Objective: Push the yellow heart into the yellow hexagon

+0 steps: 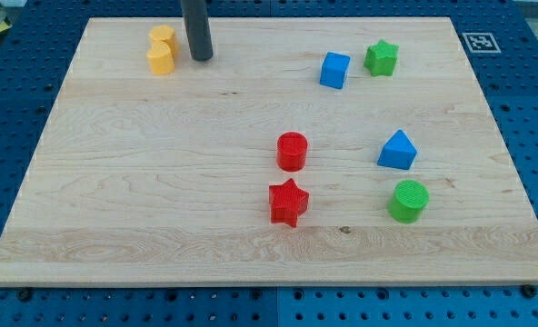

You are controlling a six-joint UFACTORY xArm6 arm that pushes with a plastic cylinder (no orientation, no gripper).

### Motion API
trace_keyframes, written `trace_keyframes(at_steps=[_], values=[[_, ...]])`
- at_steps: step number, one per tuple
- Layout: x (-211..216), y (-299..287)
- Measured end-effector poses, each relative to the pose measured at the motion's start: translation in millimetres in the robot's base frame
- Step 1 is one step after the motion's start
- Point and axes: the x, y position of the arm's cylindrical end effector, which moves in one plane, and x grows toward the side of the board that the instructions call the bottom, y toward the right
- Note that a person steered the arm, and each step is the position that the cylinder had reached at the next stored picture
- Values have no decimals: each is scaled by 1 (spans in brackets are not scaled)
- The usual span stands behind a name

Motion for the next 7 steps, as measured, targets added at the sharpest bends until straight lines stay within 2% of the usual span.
trace_keyframes(at_steps=[2,3,4,5,7], values=[[-34,-80],[-38,-80],[-35,-22],[2,-8],[31,-36]])
